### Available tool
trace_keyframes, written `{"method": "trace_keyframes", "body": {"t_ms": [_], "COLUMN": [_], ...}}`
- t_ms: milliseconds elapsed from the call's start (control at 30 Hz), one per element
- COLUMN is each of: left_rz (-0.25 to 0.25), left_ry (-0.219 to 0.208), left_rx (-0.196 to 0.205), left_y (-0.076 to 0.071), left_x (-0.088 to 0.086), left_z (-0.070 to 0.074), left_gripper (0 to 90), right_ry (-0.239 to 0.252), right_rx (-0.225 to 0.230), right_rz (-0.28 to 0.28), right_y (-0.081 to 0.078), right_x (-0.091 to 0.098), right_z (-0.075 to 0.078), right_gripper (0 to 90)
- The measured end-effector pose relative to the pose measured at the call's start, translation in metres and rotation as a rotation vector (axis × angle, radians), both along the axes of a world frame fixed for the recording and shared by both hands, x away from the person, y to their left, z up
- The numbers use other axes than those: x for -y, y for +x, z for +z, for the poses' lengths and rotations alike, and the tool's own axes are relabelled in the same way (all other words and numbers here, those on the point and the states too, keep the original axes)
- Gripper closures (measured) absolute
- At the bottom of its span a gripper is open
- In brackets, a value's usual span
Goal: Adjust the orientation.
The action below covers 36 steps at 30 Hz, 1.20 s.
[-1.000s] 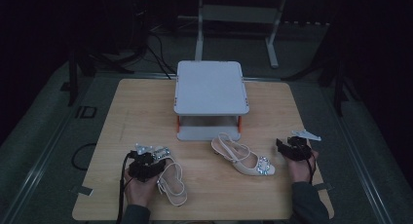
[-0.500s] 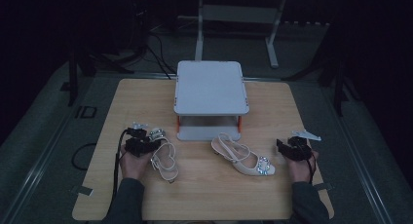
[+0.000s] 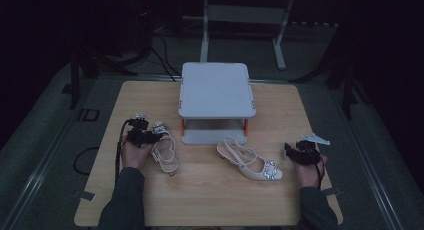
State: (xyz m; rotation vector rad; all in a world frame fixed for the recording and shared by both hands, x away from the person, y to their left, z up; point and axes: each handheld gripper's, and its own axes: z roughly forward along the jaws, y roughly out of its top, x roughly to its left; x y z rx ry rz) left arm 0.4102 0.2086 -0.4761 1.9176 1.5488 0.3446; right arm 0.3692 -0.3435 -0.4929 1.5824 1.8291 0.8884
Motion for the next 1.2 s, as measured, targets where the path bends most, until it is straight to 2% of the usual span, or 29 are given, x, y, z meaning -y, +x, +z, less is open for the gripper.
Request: {"method": "trace_keyframes", "body": {"t_ms": [67, 100, 200, 300, 400, 500, 733, 933, 1200], "left_rz": [0.019, 0.020, 0.014, 0.001, -0.008, 0.000, 0.022, 0.055, 0.091], "left_ry": [-0.002, -0.010, -0.022, -0.029, -0.034, -0.030, -0.026, -0.033, -0.024], "left_rx": [0.024, 0.042, 0.106, 0.144, 0.162, 0.153, 0.087, 0.096, 0.054], "left_y": [-0.009, -0.013, -0.027, -0.038, -0.048, -0.056, -0.065, -0.067, -0.066], "left_x": [-0.002, -0.003, -0.003, 0.000, 0.005, 0.011, 0.024, 0.025, 0.027], "left_z": [0.006, 0.010, 0.023, 0.034, 0.041, 0.044, 0.040, 0.047, 0.047], "left_gripper": [45.5, 42.3, 41.4, 41.4, 42.0, 41.8, 42.4, 43.2, 44.3], "right_ry": [0.000, 0.002, 0.000, -0.001, -0.002, 0.001, 0.002, 0.002, 0.003], "right_rx": [0.000, 0.002, 0.002, 0.001, 0.001, -0.001, 0.003, 0.002, 0.003], "right_rz": [0.002, 0.004, 0.003, 0.003, 0.005, 0.002, 0.001, 0.001, 0.001], "right_y": [0.000, 0.000, -0.001, -0.001, -0.001, -0.001, -0.001, -0.001, -0.001], "right_x": [0.000, 0.000, -0.001, -0.002, -0.002, -0.002, -0.001, -0.001, -0.001], "right_z": [0.000, 0.000, 0.000, 0.000, 0.000, 0.000, 0.000, 0.000, 0.000], "right_gripper": [49.2, 49.0, 49.0, 48.9, 48.8, 48.8, 48.6, 48.6, 48.6]}}
